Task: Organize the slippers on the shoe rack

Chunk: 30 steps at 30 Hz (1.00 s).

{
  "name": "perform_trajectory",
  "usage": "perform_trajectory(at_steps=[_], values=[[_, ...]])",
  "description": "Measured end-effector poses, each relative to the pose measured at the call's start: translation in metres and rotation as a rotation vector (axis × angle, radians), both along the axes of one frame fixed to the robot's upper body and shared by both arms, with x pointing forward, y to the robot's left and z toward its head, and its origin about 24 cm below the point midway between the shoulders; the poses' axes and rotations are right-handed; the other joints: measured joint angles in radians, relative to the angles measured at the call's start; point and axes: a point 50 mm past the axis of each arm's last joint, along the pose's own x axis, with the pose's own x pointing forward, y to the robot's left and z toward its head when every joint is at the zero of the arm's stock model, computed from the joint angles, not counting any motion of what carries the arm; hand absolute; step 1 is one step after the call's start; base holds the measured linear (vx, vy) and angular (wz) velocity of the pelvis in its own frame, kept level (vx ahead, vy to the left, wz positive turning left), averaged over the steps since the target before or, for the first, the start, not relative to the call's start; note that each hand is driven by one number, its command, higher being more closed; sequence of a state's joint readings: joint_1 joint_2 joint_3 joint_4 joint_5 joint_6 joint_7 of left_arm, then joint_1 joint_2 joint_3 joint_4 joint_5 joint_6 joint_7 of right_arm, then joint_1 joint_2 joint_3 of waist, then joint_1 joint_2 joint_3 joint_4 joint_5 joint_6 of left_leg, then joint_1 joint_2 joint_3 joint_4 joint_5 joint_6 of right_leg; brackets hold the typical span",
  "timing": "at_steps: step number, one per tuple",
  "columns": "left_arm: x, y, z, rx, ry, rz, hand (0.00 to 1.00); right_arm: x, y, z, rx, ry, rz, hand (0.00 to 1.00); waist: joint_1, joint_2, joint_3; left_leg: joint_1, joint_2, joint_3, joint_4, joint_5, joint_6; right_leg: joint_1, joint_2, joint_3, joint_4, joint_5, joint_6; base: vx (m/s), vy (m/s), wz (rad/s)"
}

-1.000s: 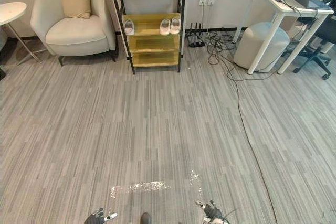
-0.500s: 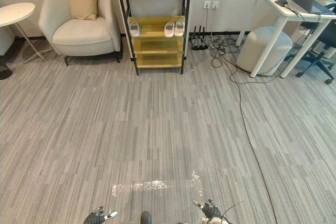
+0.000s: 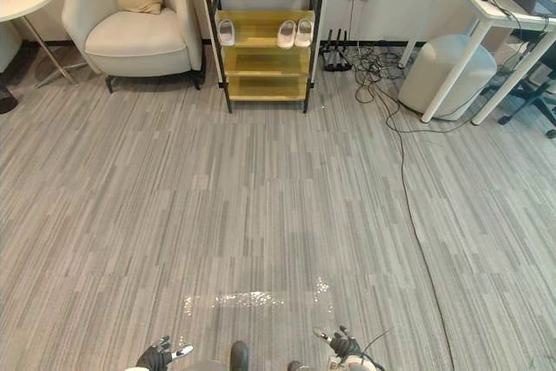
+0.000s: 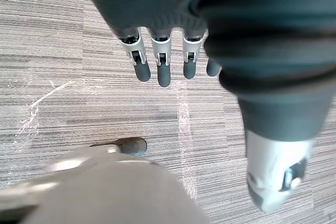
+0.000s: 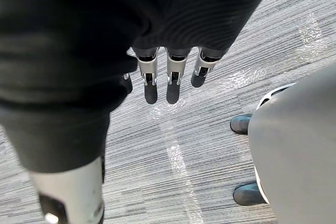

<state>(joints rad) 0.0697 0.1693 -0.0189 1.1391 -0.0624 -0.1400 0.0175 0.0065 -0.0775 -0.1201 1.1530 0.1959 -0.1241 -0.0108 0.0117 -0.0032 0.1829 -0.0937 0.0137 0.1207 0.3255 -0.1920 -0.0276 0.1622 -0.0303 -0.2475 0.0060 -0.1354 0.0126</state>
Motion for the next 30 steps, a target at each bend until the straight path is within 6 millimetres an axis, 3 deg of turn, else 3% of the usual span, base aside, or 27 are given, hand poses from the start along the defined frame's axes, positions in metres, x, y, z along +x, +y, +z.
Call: perform_trajectory(at_steps=[2,4,6,9,10,11,12,13,15,17,19,21,23,25,26,27,28,29,30], values=[[0.001,0.001,0.000,-0.001,-0.005,0.009,0.00,0.004,-0.001,0.001,-0.007,-0.011,0.007,0.00,0.004,0.013,0.014,-0.088,0.045,0.047,0.214,-0.027,-0.019,0.007,0.016,0.006,0.008,-0.029,-0.005,-0.04,0.017,-0.10],[0.008,-0.002,0.002,-0.021,-0.040,0.056,0.00,0.003,-0.006,0.002,-0.018,-0.008,0.004,0.00,0.022,0.029,0.033,-0.178,0.096,0.077,0.443,0.010,-0.056,0.039,0.021,0.034,0.030,-0.047,-0.024,0.06,0.046,-0.18],[0.013,-0.002,0.004,-0.030,-0.061,0.077,0.00,0.005,-0.006,0.002,-0.021,-0.012,0.004,0.00,0.036,0.028,0.039,-0.240,0.102,0.068,0.520,-0.025,-0.033,0.055,0.002,0.044,0.037,-0.067,-0.024,0.17,0.123,-0.20],[0.012,-0.002,0.004,-0.043,-0.068,0.118,0.00,0.004,-0.008,0.002,-0.028,-0.006,0.003,0.00,0.046,0.031,0.042,-0.277,0.094,0.064,0.295,-0.025,-0.037,0.068,-0.048,0.057,0.033,-0.096,0.020,0.19,0.165,-0.17],[0.011,-0.003,0.003,-0.045,-0.064,0.121,0.00,0.004,-0.009,0.002,-0.029,-0.005,0.003,0.00,0.048,0.036,0.039,-0.268,0.085,0.051,0.107,0.019,-0.049,0.069,-0.068,0.068,0.035,-0.119,0.053,0.30,0.246,-0.21],[0.010,-0.003,0.003,-0.045,-0.062,0.124,0.00,0.004,-0.009,0.002,-0.030,-0.005,0.003,0.00,0.050,0.034,0.038,-0.260,0.081,0.059,0.082,0.097,-0.043,0.071,-0.080,0.075,0.035,-0.129,0.068,0.44,0.280,-0.21],[0.008,-0.001,0.003,-0.040,-0.057,0.126,0.00,0.007,-0.006,0.003,-0.025,-0.009,0.008,0.00,0.060,0.017,0.032,-0.251,0.047,0.082,0.065,0.101,-0.008,0.070,-0.106,0.093,0.032,-0.137,0.075,0.44,0.190,-0.10],[0.009,0.002,0.004,-0.033,-0.064,0.127,0.00,0.007,-0.001,0.002,-0.009,-0.012,0.009,0.00,0.061,-0.003,0.027,-0.277,0.021,0.087,0.092,0.056,0.020,0.046,-0.120,0.108,0.071,-0.133,0.081,0.45,0.159,-0.04],[0.009,0.002,0.003,-0.037,-0.063,0.142,0.00,0.010,0.002,0.002,-0.002,-0.017,0.009,0.00,0.070,-0.005,0.027,-0.288,0.011,0.090,0.161,-0.008,0.037,0.026,-0.137,0.114,0.153,-0.145,0.099,0.45,0.162,0.05],[0.006,0.002,0.002,-0.042,-0.051,0.160,0.00,0.009,0.002,0.002,0.001,-0.016,0.008,0.00,0.084,-0.012,0.027,-0.236,0.012,0.105,0.187,-0.059,0.055,-0.034,-0.151,0.167,0.362,-0.145,0.113,0.50,0.195,-0.10],[0.002,0.007,0.002,-0.027,-0.043,0.154,0.00,0.011,0.009,0.002,0.019,-0.026,0.022,0.00,0.090,-0.038,0.016,-0.135,0.012,0.123,0.168,-0.117,0.061,-0.185,-0.161,0.220,0.774,-0.067,0.261,0.52,0.137,-0.22],[0.005,0.007,0.003,-0.016,-0.043,0.123,0.00,0.014,0.009,0.003,0.022,-0.037,0.027,0.00,0.088,-0.045,0.018,-0.063,0.015,0.123,0.148,-0.150,0.064,-0.265,-0.171,0.165,0.966,-0.064,0.233,0.42,0.028,-0.15],[0.009,0.007,0.004,-0.005,-0.053,0.116,0.00,0.020,0.004,0.007,0.006,-0.066,0.038,0.00,0.075,-0.030,0.027,0.091,0.037,0.125,0.060,-0.184,0.052,-0.365,-0.192,-0.002,1.054,-0.126,0.064,0.49,0.001,-0.21],[0.013,0.005,0.005,-0.007,-0.066,0.117,0.00,0.024,0.001,0.009,-0.006,-0.078,0.050,0.00,0.053,-0.020,0.031,0.182,0.068,0.128,-0.009,-0.179,0.038,-0.427,-0.174,-0.096,0.944,-0.169,0.011,0.63,-0.097,0.01],[0.019,0.004,0.007,-0.012,-0.083,0.116,0.00,0.029,0.000,0.011,-0.012,-0.090,0.066,0.00,0.035,-0.011,0.035,0.235,0.095,0.130,-0.052,-0.175,0.030,-0.491,-0.138,-0.128,0.776,-0.170,-0.001,0.54,-0.121,0.11],[0.021,0.003,0.007,-0.015,-0.090,0.116,0.00,0.030,0.000,0.011,-0.013,-0.091,0.066,0.00,0.031,-0.011,0.035,0.244,0.100,0.130,-0.063,-0.173,0.026,-0.507,-0.127,-0.126,0.725,-0.160,-0.001,0.58,-0.175,0.19],[0.031,-0.002,0.009,-0.027,-0.117,0.109,0.00,0.035,-0.001,0.014,-0.021,-0.116,0.073,0.00,0.020,-0.011,0.037,0.278,0.117,0.121,-0.091,-0.171,0.023,-0.564,-0.084,-0.085,0.499,-0.071,0.018,0.48,-0.170,0.26],[0.034,-0.006,0.010,-0.035,-0.123,0.104,0.00,0.037,-0.002,0.015,-0.023,-0.126,0.074,0.00,0.017,-0.015,0.036,0.298,0.117,0.111,-0.105,-0.171,0.023,-0.579,-0.065,-0.044,0.372,-0.007,0.028,0.89,-0.348,0.66],[0.038,-0.012,0.010,-0.047,-0.133,0.084,0.00,0.031,-0.001,0.013,-0.018,-0.108,0.068,0.00,-0.002,-0.045,0.034,0.352,0.095,0.044,-0.119,-0.171,0.013,-0.564,-0.052,0.070,0.216,0.255,0.031,0.68,-0.297,0.61]])
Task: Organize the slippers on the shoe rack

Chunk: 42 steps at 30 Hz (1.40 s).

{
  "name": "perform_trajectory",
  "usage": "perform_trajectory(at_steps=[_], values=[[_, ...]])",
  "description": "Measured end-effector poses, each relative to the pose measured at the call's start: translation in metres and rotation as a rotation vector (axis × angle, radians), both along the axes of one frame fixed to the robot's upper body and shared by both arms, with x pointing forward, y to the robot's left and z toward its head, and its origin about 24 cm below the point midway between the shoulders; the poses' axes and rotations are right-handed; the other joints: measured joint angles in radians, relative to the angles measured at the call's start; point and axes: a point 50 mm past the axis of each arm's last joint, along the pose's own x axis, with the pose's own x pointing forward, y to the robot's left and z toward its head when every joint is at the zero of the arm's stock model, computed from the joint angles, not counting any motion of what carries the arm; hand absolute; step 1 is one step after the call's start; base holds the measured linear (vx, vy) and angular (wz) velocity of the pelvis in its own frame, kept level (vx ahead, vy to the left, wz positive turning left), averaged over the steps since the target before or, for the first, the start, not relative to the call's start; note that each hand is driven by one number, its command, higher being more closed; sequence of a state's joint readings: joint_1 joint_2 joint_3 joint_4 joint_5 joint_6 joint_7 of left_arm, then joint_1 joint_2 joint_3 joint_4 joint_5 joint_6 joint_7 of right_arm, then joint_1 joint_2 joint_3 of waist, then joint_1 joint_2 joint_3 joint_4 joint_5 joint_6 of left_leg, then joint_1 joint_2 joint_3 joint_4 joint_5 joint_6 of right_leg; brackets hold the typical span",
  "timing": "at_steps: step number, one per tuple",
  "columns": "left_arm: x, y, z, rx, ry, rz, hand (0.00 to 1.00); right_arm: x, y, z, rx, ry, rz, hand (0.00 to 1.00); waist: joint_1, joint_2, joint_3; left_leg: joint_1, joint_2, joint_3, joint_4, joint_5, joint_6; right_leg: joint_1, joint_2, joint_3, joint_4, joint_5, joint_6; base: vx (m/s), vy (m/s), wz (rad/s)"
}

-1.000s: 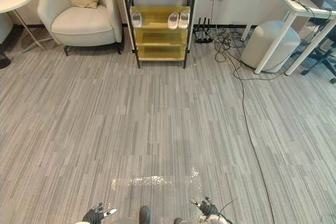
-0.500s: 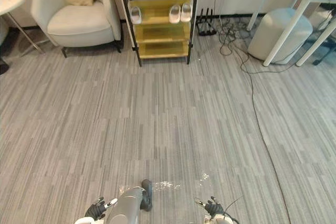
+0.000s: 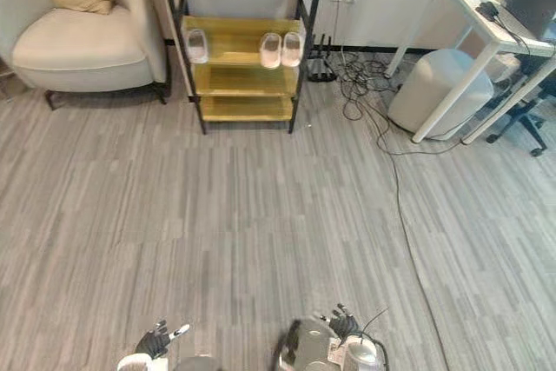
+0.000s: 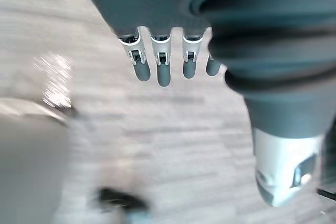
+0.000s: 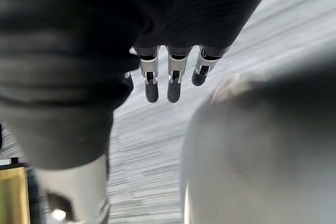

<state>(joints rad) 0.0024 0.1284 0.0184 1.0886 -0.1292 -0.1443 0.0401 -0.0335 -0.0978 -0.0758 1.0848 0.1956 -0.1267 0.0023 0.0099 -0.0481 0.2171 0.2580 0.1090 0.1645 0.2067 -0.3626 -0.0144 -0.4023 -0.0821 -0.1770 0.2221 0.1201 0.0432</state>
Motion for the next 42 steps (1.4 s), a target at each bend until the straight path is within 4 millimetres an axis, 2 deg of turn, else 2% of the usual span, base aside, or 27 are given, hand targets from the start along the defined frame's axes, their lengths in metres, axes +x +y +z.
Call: perform_trajectory(at_steps=[1,2,3,4,5,6,7,9,10,12,14,15,16,17,18,20,23,25,26,28,32,33,35,36,37,40,42], values=[[0.000,-0.003,-0.001,-0.010,0.001,0.000,0.00,0.001,-0.001,0.001,-0.002,-0.004,-0.002,0.00,-0.004,0.001,0.001,0.012,0.008,-0.017,0.004,-0.001,-0.002,0.005,0.004,0.006,0.013,0.022,-0.055,0.69,-0.306,0.43],[0.003,-0.016,-0.002,-0.042,-0.001,0.000,0.00,0.008,-0.005,0.003,-0.015,-0.018,0.005,0.00,-0.003,0.048,0.004,0.017,0.051,-0.042,0.019,0.013,-0.021,0.004,0.036,-0.009,0.068,-0.038,-0.051,0.65,-0.273,0.13],[0.004,-0.027,-0.003,-0.068,-0.005,-0.008,0.00,0.011,-0.009,0.005,-0.022,-0.028,-0.003,0.00,-0.006,0.083,0.003,-0.005,0.085,-0.089,0.092,0.060,-0.069,0.003,0.058,-0.036,0.126,-0.098,-0.092,0.50,-0.205,0.03],[0.004,-0.030,-0.003,-0.075,-0.005,-0.008,0.00,0.010,-0.010,0.005,-0.021,-0.027,-0.015,0.00,-0.004,0.093,0.001,-0.024,0.098,-0.105,0.143,0.090,-0.076,0.011,0.069,-0.042,0.142,-0.128,-0.099,0.62,-0.248,0.16],[0.005,-0.030,-0.003,-0.087,-0.008,0.023,0.00,0.010,-0.011,0.005,-0.014,-0.031,-0.035,0.00,-0.004,0.106,0.010,-0.078,0.118,-0.142,0.298,0.159,-0.079,0.058,0.090,-0.065,0.134,-0.168,-0.104,0.59,-0.225,0.25],[0.005,-0.028,-0.003,-0.097,-0.014,0.068,0.00,0.009,-0.008,0.004,-0.010,-0.026,-0.031,0.00,-0.006,0.126,0.027,-0.197,0.164,-0.174,0.586,0.318,-0.088,0.174,0.121,-0.076,0.060,-0.195,-0.111,0.79,-0.286,0.27],[0.008,-0.025,-0.001,-0.098,-0.036,0.094,0.00,0.003,-0.009,0.002,-0.015,-0.007,-0.031,0.00,0.013,0.132,0.036,-0.301,0.222,-0.127,0.832,0.268,-0.082,0.297,0.153,-0.080,-0.009,-0.213,-0.129,0.64,-0.207,0.17],[0.009,-0.019,0.001,-0.084,-0.052,0.104,0.00,0.000,-0.004,0.001,-0.003,0.002,-0.031,0.00,0.035,0.117,0.037,-0.375,0.237,-0.069,0.919,0.218,-0.082,0.375,0.156,-0.076,-0.049,-0.236,-0.140,0.41,-0.105,0.01],[0.010,-0.013,0.003,-0.068,-0.063,0.100,0.00,-0.004,0.002,-0.002,0.012,0.015,-0.036,0.00,0.040,0.083,0.027,-0.468,0.221,-0.008,0.906,0.167,-0.072,0.442,0.147,-0.068,-0.097,-0.238,-0.128,0.39,-0.101,-0.02],[0.015,-0.013,0.006,-0.071,-0.088,0.104,0.00,0.002,0.006,-0.001,0.017,0.007,-0.027,0.00,0.059,0.086,0.022,-0.558,0.192,0.048,0.793,0.114,-0.070,0.497,0.142,-0.050,-0.141,-0.238,-0.125,0.56,-0.054,-0.31],[0.020,-0.014,0.008,-0.077,-0.107,0.110,0.00,0.014,0.009,0.003,0.023,-0.017,-0.020,0.00,0.064,0.078,0.033,-0.611,0.095,0.076,0.499,0.118,-0.058,0.553,0.107,-0.029,-0.171,-0.259,-0.091,0.57,0.057,-0.35],[0.020,-0.015,0.008,-0.078,-0.107,0.107,0.00,0.014,0.009,0.003,0.023,-0.019,-0.020,0.00,0.065,0.077,0.034,-0.604,0.047,0.071,0.343,0.150,-0.049,0.577,0.090,-0.027,-0.183,-0.268,-0.079,0.40,0.131,-0.23],[0.018,-0.018,0.007,-0.087,-0.101,0.104,0.00,0.013,0.005,0.003,0.011,-0.018,-0.022,0.00,0.068,0.086,0.029,-0.595,-0.004,0.054,0.100,0.245,-0.053,0.611,0.077,-0.021,-0.199,-0.293,-0.059,0.63,0.252,-0.46],[0.014,-0.023,0.004,-0.105,-0.089,0.115,0.00,0.008,0.004,0.001,0.004,0.003,-0.024,0.00,0.091,0.110,0.019,-0.567,-0.018,0.025,-0.017,0.433,-0.031,0.649,0.085,0.013,-0.210,-0.339,-0.025,0.53,0.221,-0.43],[0.014,-0.023,0.004,-0.106,-0.088,0.119,0.00,0.007,0.005,0.000,0.008,0.010,-0.024,0.00,0.095,0.105,0.018,-0.563,-0.025,0.026,-0.016,0.454,0.000,0.654,0.081,0.021,-0.210,-0.344,-0.022,0.52,0.228,-0.23],[0.018,-0.011,0.007,-0.076,-0.101,0.114,0.00,0.001,0.018,-0.004,0.035,0.036,-0.003,0.00,0.093,0.036,0.013,-0.571,-0.088,0.024,0.043,0.371,0.056,0.670,0.022,0.022,-0.178,-0.352,-0.017,0.53,0.196,0.31],[0.017,-0.009,0.007,-0.078,-0.095,0.125,0.00,-0.005,0.020,-0.007,0.042,0.050,-0.005,0.00,0.096,0.027,0.012,-0.539,-0.103,0.017,0.145,0.255,0.069,0.617,-0.010,0.040,0.090,-0.365,0.009,0.40,0.152,0.22],[0.014,-0.007,0.005,-0.064,-0.072,0.100,0.00,-0.008,0.024,-0.008,0.059,0.055,0.002,0.00,0.095,0.010,0.006,-0.456,-0.126,0.011,0.134,0.197,0.066,0.473,-0.050,0.078,0.476,-0.330,0.134,0.46,0.183,0.04],[0.013,-0.005,0.005,-0.050,-0.055,0.072,0.00,-0.007,0.024,-0.007,0.061,0.049,0.005,0.00,0.087,-0.001,0.004,-0.406,-0.143,0.006,0.111,0.183,0.068,0.409,-0.069,0.073,0.630,-0.334,0.138,0.43,0.117,0.22],[0.008,-0.004,0.002,-0.036,-0.025,0.039,0.00,-0.006,0.019,-0.006,0.051,0.044,0.003,0.00,0.074,-0.003,0.005,-0.301,-0.158,-0.009,0.061,0.173,0.081,0.324,-0.094,0.005,0.752,-0.369,0.077,0.48,0.076,0.30],[0.007,-0.008,0.000,-0.046,-0.014,0.035,0.00,0.000,0.018,-0.004,0.045,0.023,0.006,0.00,0.040,0.007,0.009,-0.159,-0.130,-0.068,-0.028,0.167,0.088,0.220,-0.031,-0.077,0.421,-0.420,0.009,0.46,-0.034,0.42],[0.009,-0.011,0.001,-0.047,-0.018,0.020,0.00,0.001,0.016,-0.003,0.039,0.016,0.006,0.00,0.036,0.012,0.011,-0.142,-0.116,-0.083,-0.043,0.162,0.080,0.202,0.000,-0.049,0.264,-0.385,0.013,0.41,-0.107,0.52],[0.009,-0.011,0.001,-0.044,-0.020,0.007,0.00,-0.003,0.015,-0.005,0.038,0.032,0.003,0.00,0.033,-0.003,0.006,-0.113,-0.121,-0.104,-0.059,0.133,0.043,0.192,0.029,0.040,-0.025,-0.216,0.018,0.38,-0.129,0.60],[0.007,-0.010,0.000,-0.043,-0.016,0.012,0.00,-0.009,0.014,-0.007,0.037,0.050,-0.001,0.00,0.031,-0.008,0.002,-0.097,-0.124,-0.132,-0.045,0.097,0.030,0.201,0.031,0.068,-0.047,-0.085,0.011,0.45,-0.210,0.57],[0.007,-0.013,0.000,-0.052,-0.011,0.018,0.00,-0.012,0.006,-0.007,0.019,0.058,-0.004,0.00,0.030,0.010,0.000,-0.075,-0.101,-0.155,-0.026,0.067,0.017,0.220,0.047,0.066,-0.025,-0.063,-0.031,0.46,-0.230,0.45],[-0.001,-0.027,-0.005,-0.090,0.012,0.023,0.00,-0.018,-0.005,-0.008,0.007,0.071,-0.050,0.00,0.023,0.085,-0.028,-0.093,-0.039,-0.185,0.056,0.042,-0.026,0.272,0.087,0.006,-0.049,-0.115,-0.056,0.54,-0.248,0.46],[0.001,-0.030,-0.004,-0.112,0.002,0.038,0.00,-0.019,-0.006,-0.008,0.003,0.075,-0.053,0.00,0.023,0.096,-0.026,-0.189,0.000,-0.166,0.322,0.036,-0.072,0.353,0.108,-0.029,-0.102,-0.136,-0.077,0.40,-0.167,0.49]])
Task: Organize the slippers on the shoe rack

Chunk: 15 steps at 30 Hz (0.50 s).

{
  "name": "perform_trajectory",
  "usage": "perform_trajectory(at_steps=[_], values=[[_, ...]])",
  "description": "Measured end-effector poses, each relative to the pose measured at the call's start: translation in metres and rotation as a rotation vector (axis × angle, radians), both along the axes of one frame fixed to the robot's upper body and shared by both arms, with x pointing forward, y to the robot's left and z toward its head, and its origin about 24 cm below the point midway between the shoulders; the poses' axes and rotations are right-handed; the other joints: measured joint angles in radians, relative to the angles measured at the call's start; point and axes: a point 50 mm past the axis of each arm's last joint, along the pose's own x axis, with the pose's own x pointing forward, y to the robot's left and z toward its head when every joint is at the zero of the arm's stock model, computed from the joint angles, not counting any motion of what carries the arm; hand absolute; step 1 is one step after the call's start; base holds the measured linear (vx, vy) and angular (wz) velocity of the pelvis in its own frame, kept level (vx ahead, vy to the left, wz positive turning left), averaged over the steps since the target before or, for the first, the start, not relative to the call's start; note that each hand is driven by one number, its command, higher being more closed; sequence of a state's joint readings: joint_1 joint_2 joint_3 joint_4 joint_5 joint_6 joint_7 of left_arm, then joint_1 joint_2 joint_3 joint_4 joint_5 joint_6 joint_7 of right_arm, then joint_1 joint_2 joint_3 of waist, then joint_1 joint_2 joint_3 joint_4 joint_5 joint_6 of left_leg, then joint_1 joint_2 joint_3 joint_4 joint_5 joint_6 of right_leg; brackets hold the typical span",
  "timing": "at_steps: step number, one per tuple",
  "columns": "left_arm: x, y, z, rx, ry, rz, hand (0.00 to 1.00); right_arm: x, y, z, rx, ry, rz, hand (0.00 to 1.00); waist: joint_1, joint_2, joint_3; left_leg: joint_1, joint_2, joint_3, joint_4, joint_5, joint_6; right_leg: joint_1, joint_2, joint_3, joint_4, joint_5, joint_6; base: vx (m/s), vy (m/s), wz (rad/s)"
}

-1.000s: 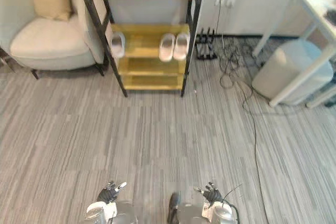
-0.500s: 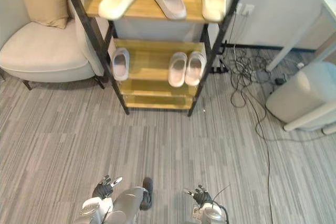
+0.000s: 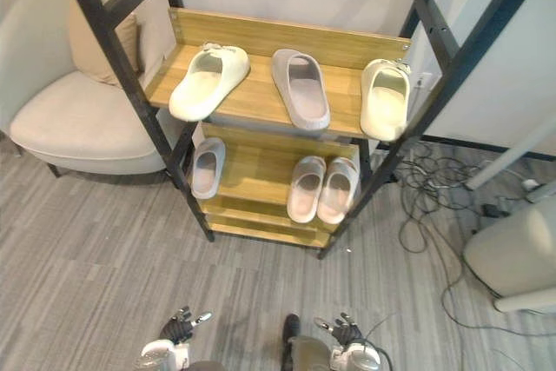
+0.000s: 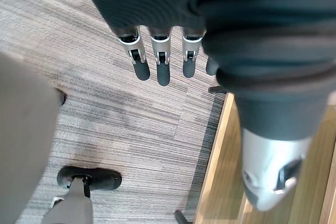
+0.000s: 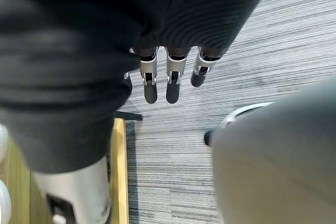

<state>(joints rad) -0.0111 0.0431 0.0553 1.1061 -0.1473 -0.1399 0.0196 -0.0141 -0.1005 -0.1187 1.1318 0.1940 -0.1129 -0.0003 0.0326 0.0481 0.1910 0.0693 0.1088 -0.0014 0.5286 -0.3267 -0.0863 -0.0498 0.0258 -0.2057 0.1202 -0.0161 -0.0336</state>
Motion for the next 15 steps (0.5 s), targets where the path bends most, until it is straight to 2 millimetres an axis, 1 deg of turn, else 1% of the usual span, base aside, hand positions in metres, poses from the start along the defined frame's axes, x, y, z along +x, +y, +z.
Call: perform_trajectory(at_steps=[1,2,3,4,5,7,8,9,10,11,12,13,15], values=[[0.001,0.001,0.001,-0.002,-0.008,0.006,0.00,-0.001,0.000,0.000,0.000,0.003,-0.001,0.00,0.003,0.001,0.001,-0.052,0.028,0.030,0.128,0.000,-0.024,0.042,0.008,-0.011,-0.024,-0.006,-0.009,0.26,-0.078,0.25],[0.002,0.002,0.002,0.001,-0.016,0.006,0.00,-0.003,0.001,-0.001,0.001,0.006,-0.002,0.00,0.008,0.001,0.002,-0.093,0.067,0.080,0.237,-0.008,-0.022,0.086,0.018,-0.016,-0.047,-0.014,-0.018,0.31,-0.064,0.21],[0.003,0.002,0.002,0.001,-0.019,0.005,0.00,-0.002,0.002,-0.001,0.003,0.003,-0.001,0.00,0.011,0.001,0.002,-0.125,0.097,0.117,0.277,-0.021,-0.006,0.117,0.020,-0.017,-0.064,-0.018,-0.018,0.32,-0.020,0.07],[0.004,0.003,0.002,0.002,-0.021,0.005,0.00,-0.002,0.002,-0.001,0.005,0.001,-0.001,0.00,0.017,-0.004,0.003,-0.149,0.115,0.138,0.274,-0.028,0.006,0.131,0.019,-0.014,-0.075,-0.019,-0.018,0.23,0.040,-0.05],[0.005,0.002,0.003,0.000,-0.025,0.004,0.00,0.000,0.003,0.000,0.006,-0.003,-0.001,0.00,0.022,-0.001,0.002,-0.173,0.125,0.146,0.247,-0.034,0.011,0.141,0.014,-0.008,-0.081,-0.023,-0.012,0.17,0.121,-0.12],[0.007,0.002,0.003,-0.001,-0.028,0.003,0.00,0.001,0.003,0.000,0.007,-0.007,-0.003,0.00,0.022,-0.001,0.003,-0.193,0.113,0.141,0.053,-0.024,0.006,0.153,-0.026,-0.001,-0.072,-0.038,0.017,0.14,0.188,-0.07],[0.006,0.001,0.003,-0.003,-0.026,-0.002,0.00,0.000,0.001,0.000,0.002,-0.005,-0.005,0.00,0.019,0.005,0.000,-0.190,0.103,0.118,-0.078,0.021,-0.007,0.155,-0.038,0.001,-0.067,-0.047,0.039,0.12,0.232,0.00],[0.006,-0.001,0.002,-0.008,-0.022,-0.006,0.00,-0.001,0.000,0.000,-0.003,-0.002,-0.006,0.00,0.021,0.009,-0.005,-0.174,0.075,0.106,-0.131,0.090,-0.026,0.155,-0.051,0.017,-0.065,-0.051,0.065,0.12,0.238,0.07],[0.003,0.003,0.002,0.005,-0.012,-0.006,0.00,-0.001,0.002,0.000,0.000,-0.004,-0.002,0.00,0.022,-0.007,-0.013,-0.154,0.041,0.111,-0.166,0.102,-0.013,0.155,-0.079,0.026,-0.074,-0.052,0.074,0.12,0.235,0.09],[0.003,0.007,0.002,0.015,-0.008,-0.009,0.00,-0.001,0.005,0.000,0.008,-0.004,-0.001,0.00,0.019,-0.022,-0.012,-0.157,0.026,0.117,-0.152,0.102,-0.009,0.155,-0.095,0.032,-0.075,-0.058,0.088,0.12,0.203,0.01],[0.002,0.011,0.002,0.023,-0.003,-0.007,0.00,0.001,0.009,-0.001,0.016,-0.005,0.001,0.00,0.029,-0.034,-0.007,-0.168,0.017,0.114,-0.116,0.101,-0.009,0.156,-0.103,0.047,-0.077,-0.059,0.091,0.11,0.174,-0.15],[0.001,0.015,0.002,0.028,-0.001,0.004,0.00,0.002,0.012,-0.001,0.023,-0.007,0.003,0.00,0.032,-0.036,-0.008,-0.172,0.010,0.104,-0.095,0.098,-0.004,0.160,-0.108,0.064,-0.082,-0.057,0.089,0.12,0.173,-0.22],[-0.002,0.017,0.000,0.033,0.017,0.001,0.00,0.002,0.012,-0.001,0.025,-0.007,0.003,0.00,0.028,-0.040,-0.010,-0.153,-0.003,0.105,-0.099,0.089,0.010,0.177,-0.115,0.079,-0.096,-0.051,0.095,0.09,0.113,-0.18]])
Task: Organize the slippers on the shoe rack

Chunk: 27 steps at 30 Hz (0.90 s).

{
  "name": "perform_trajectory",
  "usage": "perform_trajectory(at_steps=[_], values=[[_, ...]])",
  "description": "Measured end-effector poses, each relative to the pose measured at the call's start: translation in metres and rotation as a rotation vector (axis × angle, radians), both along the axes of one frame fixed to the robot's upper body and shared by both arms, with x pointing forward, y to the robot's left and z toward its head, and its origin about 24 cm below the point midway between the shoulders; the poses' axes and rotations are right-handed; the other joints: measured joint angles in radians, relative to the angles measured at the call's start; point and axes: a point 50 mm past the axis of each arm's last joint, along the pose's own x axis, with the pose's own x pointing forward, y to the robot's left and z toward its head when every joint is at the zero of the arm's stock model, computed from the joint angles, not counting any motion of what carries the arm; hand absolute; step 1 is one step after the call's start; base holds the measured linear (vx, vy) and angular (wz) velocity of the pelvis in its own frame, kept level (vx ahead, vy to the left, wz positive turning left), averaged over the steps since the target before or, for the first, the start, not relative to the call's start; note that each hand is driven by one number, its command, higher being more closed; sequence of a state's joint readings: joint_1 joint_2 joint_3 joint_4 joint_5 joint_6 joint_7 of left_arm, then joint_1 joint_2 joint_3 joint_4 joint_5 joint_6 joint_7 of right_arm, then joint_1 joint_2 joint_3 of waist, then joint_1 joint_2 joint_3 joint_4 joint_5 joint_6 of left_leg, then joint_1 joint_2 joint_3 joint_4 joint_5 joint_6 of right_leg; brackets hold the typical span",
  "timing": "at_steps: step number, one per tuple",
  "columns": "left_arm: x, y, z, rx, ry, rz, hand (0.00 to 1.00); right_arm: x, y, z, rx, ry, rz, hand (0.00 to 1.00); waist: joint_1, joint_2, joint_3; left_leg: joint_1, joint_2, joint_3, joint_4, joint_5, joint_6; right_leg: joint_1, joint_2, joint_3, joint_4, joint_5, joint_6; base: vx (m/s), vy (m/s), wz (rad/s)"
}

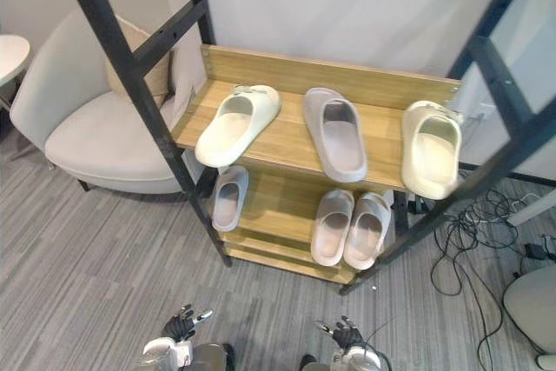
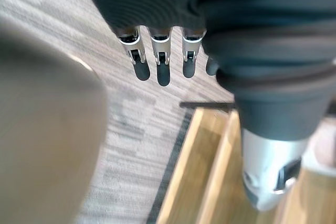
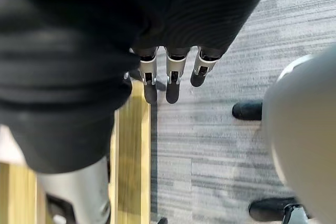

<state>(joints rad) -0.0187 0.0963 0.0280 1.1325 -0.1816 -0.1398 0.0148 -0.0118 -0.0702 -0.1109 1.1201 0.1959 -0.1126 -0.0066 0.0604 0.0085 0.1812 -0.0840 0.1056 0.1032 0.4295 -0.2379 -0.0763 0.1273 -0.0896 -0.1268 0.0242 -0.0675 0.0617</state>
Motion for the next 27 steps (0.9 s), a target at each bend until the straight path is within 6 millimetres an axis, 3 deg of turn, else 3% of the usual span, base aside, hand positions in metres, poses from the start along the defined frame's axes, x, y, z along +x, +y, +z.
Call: perform_trajectory(at_steps=[6,11,17,21,27], values=[[-0.005,-0.003,-0.003,0.002,0.029,-0.047,0.00,-0.005,-0.003,-0.001,-0.003,0.015,-0.002,0.00,-0.012,0.001,-0.014,0.087,-0.014,-0.001,-0.138,0.008,0.003,-0.003,0.000,0.049,-0.015,0.008,0.014,0.00,0.004,-0.25],[-0.010,-0.004,-0.005,0.005,0.048,-0.083,0.00,-0.021,-0.006,-0.005,-0.008,0.055,-0.006,0.00,-0.012,-0.010,-0.047,0.120,-0.014,0.030,-0.225,0.044,-0.003,-0.024,0.006,0.089,-0.036,0.029,0.012,-0.01,-0.033,-0.24],[-0.013,-0.003,-0.006,0.006,0.059,-0.081,0.00,-0.016,-0.002,0.000,-0.025,0.004,0.042,0.00,-0.021,-0.020,-0.058,0.155,-0.016,0.067,-0.261,0.049,-0.003,-0.025,0.008,0.139,-0.053,0.043,0.015,0.02,0.010,-0.25],[-0.015,-0.003,-0.006,0.009,0.063,-0.087,0.00,0.009,0.004,0.036,-0.051,-0.266,0.081,0.00,-0.027,-0.029,-0.067,0.158,-0.023,0.078,-0.272,0.050,-0.001,-0.032,0.006,0.171,-0.085,0.069,0.015,0.02,0.024,-0.25],[-0.023,0.001,-0.007,0.038,0.082,-0.101,0.00,0.027,0.004,0.095,-0.139,-0.574,0.091,0.00,-0.060,-0.039,-0.083,0.164,-0.024,0.076,-0.275,0.050,0.000,-0.031,0.006,0.175,-0.085,0.072,0.018,0.00,0.006,-0.03]])
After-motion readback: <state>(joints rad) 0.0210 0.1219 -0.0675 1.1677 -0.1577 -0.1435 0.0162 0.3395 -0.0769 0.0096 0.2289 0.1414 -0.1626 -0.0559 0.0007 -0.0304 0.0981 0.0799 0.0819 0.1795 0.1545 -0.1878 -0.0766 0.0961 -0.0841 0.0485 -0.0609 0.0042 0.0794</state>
